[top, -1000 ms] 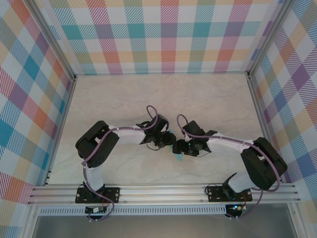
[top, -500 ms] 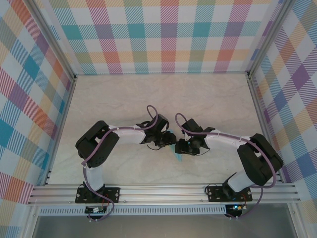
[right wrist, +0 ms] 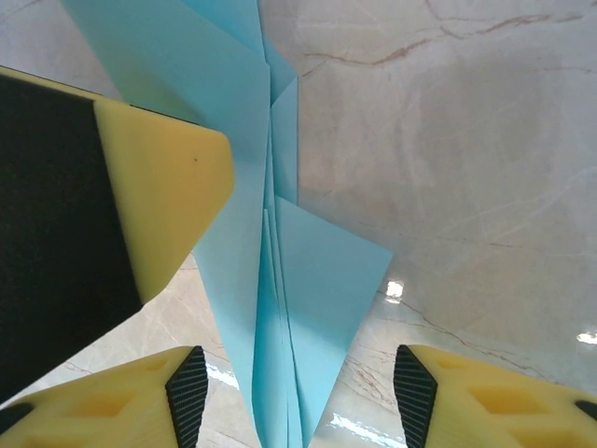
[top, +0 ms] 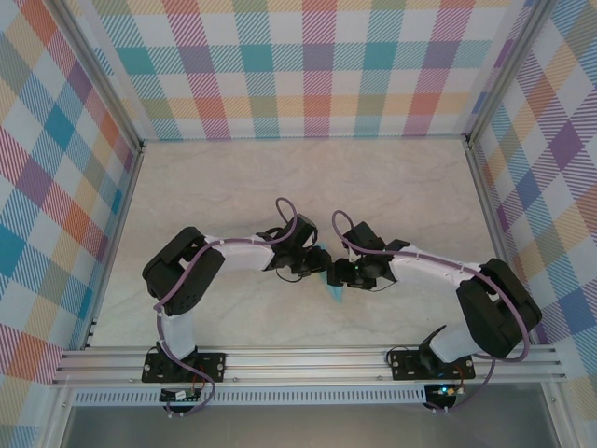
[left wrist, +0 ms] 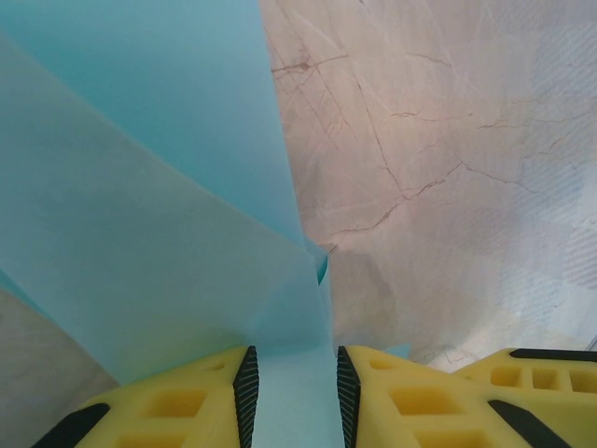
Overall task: Fold a paper plane with a square sheet of paper (pick it up from the middle)
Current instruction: Fold the wing for the fifth time at the center of the table.
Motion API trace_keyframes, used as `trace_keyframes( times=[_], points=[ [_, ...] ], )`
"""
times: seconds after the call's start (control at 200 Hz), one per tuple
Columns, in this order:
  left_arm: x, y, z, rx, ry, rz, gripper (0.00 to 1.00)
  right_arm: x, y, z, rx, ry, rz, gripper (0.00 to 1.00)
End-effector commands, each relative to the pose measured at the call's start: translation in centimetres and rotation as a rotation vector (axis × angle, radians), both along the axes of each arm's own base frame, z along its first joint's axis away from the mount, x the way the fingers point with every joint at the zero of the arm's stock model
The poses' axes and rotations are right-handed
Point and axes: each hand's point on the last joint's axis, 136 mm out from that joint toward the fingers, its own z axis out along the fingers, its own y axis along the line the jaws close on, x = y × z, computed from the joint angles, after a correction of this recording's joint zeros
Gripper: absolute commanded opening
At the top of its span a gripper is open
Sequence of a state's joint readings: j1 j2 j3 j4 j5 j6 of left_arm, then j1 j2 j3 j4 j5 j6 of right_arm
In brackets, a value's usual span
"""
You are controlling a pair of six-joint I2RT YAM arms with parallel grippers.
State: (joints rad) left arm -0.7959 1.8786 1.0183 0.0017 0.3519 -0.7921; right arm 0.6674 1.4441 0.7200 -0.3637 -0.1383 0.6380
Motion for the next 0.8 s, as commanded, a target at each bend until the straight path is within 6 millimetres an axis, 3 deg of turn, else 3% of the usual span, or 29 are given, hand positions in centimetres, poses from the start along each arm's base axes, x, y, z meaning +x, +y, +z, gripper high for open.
trace_keyframes(
  times=[0.0,0.15,0.305,0.54,0.655,0.795],
  points=[
    [-0.6,-0.5,-0.2,0.007,0.016,-0.027,0.32,1.7,1.9,1.2,0.076,-0.068,0.019,0.58],
    [-0.5,-0.8,0.2,-0.018,0.022,-0.018,0.31,1.7,2.7,1.8,0.151,-0.109,0.031,0.49],
    [-0.3,-0.7,0.1,-0.036,0.036,0.006,0.31,1.5,2.7,2.5,0.209,-0.171,0.037,0.5],
    [-0.5,-0.6,0.1,-0.038,0.046,0.007,0.31,1.8,2.0,1.5,0.183,-0.22,0.035,0.5],
    [-0.5,-0.6,0.0,-0.035,0.048,0.008,0.31,1.7,2.9,1.8,0.234,-0.227,0.061,0.46],
    [-0.4,-0.7,0.2,-0.039,0.044,0.008,0.31,1.9,2.1,0.4,0.178,-0.21,0.036,0.41]
  ],
)
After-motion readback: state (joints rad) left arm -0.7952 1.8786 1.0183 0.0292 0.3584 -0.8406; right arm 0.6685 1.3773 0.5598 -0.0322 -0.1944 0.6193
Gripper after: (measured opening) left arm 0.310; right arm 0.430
